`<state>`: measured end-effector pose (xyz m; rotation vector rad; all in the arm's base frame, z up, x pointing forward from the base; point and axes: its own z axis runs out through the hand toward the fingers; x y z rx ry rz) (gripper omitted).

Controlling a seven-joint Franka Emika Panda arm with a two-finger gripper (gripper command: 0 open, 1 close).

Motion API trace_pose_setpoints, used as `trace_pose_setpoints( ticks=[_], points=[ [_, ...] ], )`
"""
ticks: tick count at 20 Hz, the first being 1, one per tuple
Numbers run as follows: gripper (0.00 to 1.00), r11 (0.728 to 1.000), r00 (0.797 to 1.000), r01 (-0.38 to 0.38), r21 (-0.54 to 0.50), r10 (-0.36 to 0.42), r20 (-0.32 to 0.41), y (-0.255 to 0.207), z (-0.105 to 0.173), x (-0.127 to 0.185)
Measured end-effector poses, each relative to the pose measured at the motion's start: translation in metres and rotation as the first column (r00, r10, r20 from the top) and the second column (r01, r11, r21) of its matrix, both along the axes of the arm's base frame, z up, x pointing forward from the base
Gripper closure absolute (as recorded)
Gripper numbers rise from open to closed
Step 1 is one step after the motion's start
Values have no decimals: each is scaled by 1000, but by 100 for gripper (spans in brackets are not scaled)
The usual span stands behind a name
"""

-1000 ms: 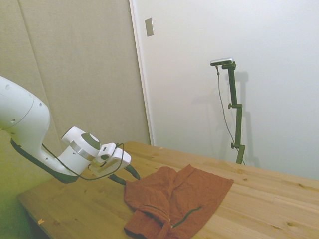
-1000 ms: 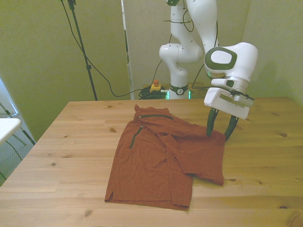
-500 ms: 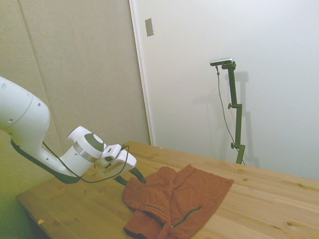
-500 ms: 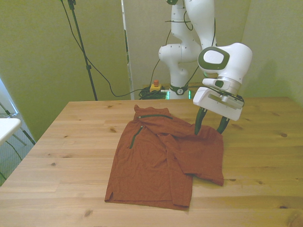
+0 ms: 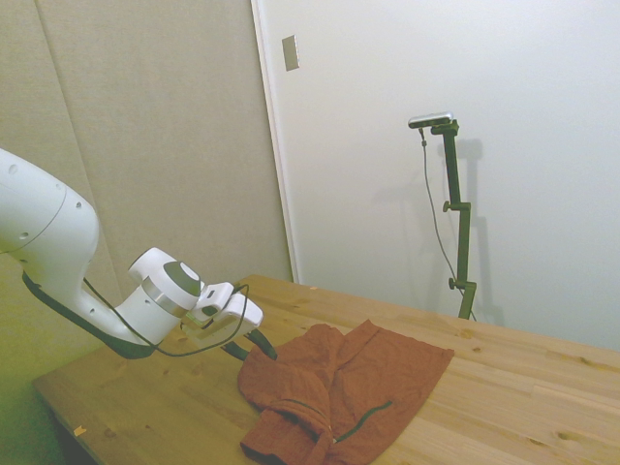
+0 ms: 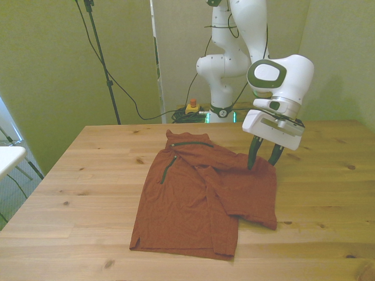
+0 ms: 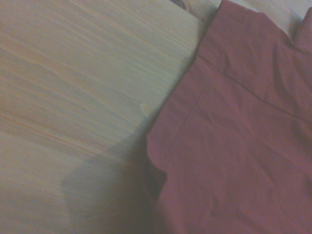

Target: Fold the shorts

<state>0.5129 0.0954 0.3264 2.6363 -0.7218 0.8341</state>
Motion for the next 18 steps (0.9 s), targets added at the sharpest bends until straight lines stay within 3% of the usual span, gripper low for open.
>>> trace_pose_setpoints(
  ticks=[13,18],
  points=[
    [100,1000,1000,-5,3,5,-13,4,-8,0],
    [100,999,998,33,11,-34,51,-14,27,12]
  ],
)
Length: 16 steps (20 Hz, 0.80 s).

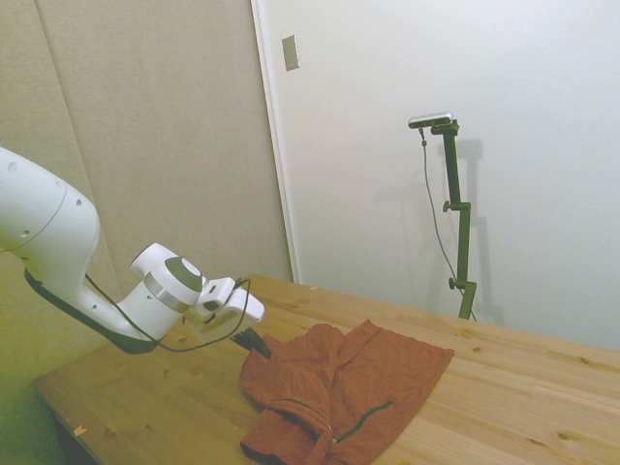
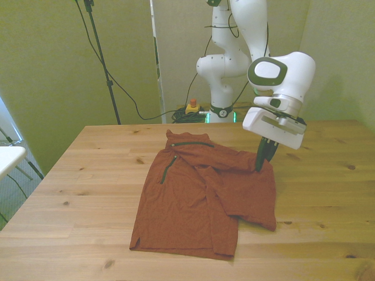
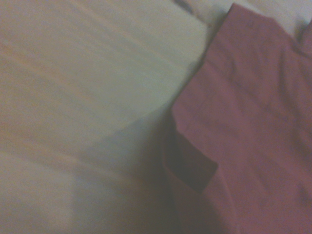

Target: Fold the shorts

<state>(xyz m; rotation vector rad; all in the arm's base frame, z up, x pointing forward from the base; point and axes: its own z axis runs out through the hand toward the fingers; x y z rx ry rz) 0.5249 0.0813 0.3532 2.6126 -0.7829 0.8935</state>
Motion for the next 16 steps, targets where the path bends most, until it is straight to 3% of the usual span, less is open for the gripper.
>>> trace_pose_setpoints(
  ticks=[5,10,16],
  points=[
    [100,996,995,80,25,-81,59,-63,58,19],
    [100,984,979,179,27,-180,94,-146,94,34],
    [100,965,960,258,50,-261,102,-230,114,46]
  ],
)
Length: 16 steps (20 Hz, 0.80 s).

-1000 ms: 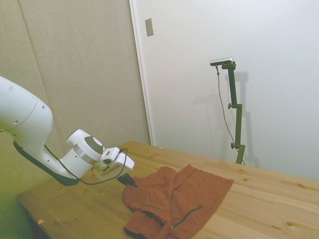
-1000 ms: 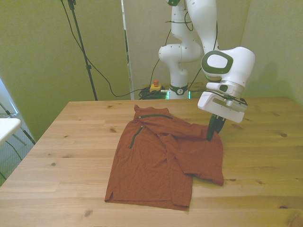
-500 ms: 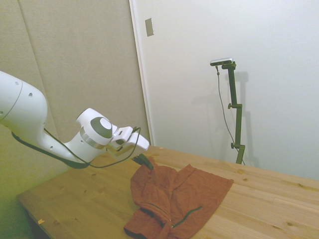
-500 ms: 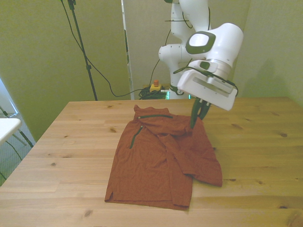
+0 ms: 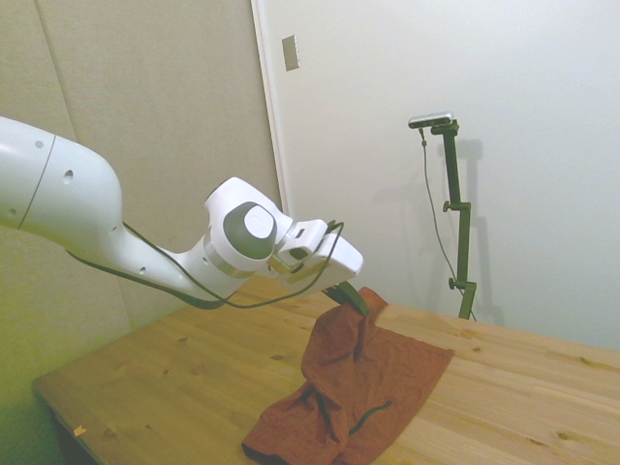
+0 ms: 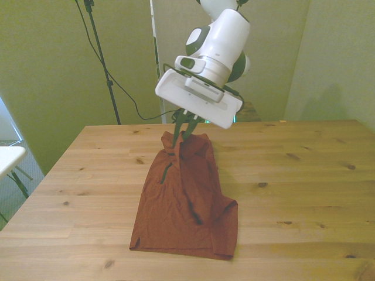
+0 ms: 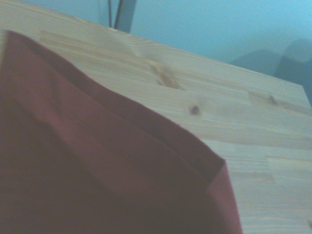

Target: Fold the shorts

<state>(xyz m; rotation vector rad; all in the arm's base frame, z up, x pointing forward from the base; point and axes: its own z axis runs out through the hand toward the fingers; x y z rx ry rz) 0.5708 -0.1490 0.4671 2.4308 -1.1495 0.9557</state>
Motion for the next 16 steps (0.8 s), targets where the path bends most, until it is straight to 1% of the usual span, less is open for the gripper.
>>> trace_pose_setpoints(
  ticks=[6,7,13,16],
  points=[
    [100,998,998,55,-10,-55,17,-46,1,28],
    [0,998,998,59,-7,-59,16,-52,1,32],
    [0,996,996,86,6,-86,21,-75,3,39],
    [0,997,996,81,-1,-81,29,-78,10,42]
  ],
)
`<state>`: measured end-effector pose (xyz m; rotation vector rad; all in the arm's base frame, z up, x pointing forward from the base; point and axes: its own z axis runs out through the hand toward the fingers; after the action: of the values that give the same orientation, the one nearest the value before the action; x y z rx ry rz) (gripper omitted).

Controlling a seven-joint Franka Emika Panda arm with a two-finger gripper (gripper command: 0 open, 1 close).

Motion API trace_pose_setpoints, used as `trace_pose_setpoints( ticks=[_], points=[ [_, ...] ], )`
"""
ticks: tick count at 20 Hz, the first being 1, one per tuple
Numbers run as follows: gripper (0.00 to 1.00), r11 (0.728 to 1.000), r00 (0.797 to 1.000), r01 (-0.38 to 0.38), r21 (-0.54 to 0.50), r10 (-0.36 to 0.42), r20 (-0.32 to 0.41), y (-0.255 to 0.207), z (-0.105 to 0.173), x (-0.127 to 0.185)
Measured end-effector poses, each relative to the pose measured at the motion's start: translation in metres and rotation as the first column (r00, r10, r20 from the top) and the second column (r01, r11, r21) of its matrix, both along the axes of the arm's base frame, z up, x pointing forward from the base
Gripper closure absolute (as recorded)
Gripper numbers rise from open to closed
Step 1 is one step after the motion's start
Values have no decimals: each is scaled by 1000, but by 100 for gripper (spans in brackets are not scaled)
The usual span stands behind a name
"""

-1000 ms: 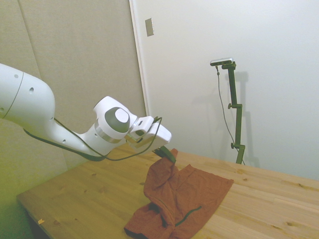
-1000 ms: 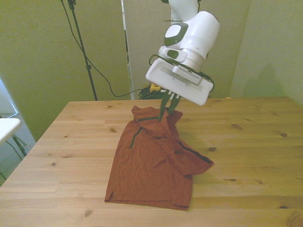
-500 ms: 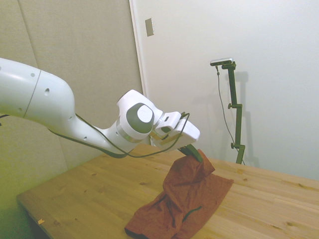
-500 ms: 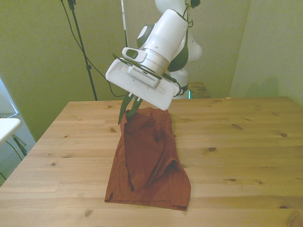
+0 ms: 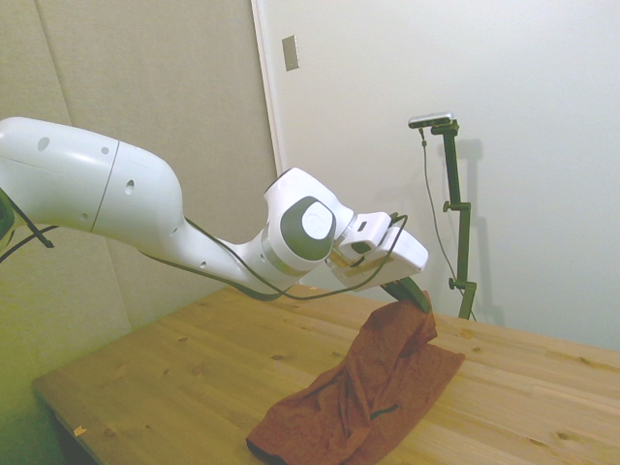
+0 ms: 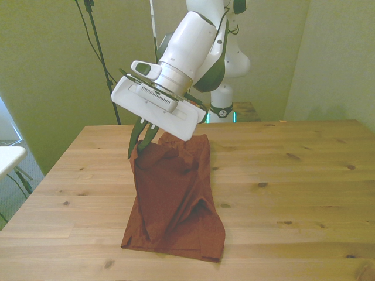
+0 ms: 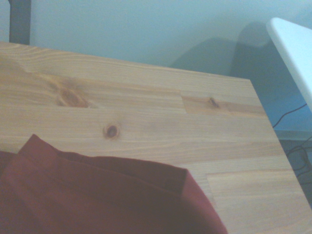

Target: Fold the shorts

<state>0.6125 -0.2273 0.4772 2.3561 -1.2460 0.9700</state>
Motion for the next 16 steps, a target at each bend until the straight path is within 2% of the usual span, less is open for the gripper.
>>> trace_pose_setpoints(
  ticks=[6,8,12,16],
  points=[
    [0,1000,1000,-6,-6,6,16,1,10,3],
    [0,1000,1000,1,23,-1,16,3,8,1],
    [0,987,998,-7,162,16,-57,33,-12,-28],
    [0,934,986,-57,353,109,-129,103,-18,-80]
  ],
)
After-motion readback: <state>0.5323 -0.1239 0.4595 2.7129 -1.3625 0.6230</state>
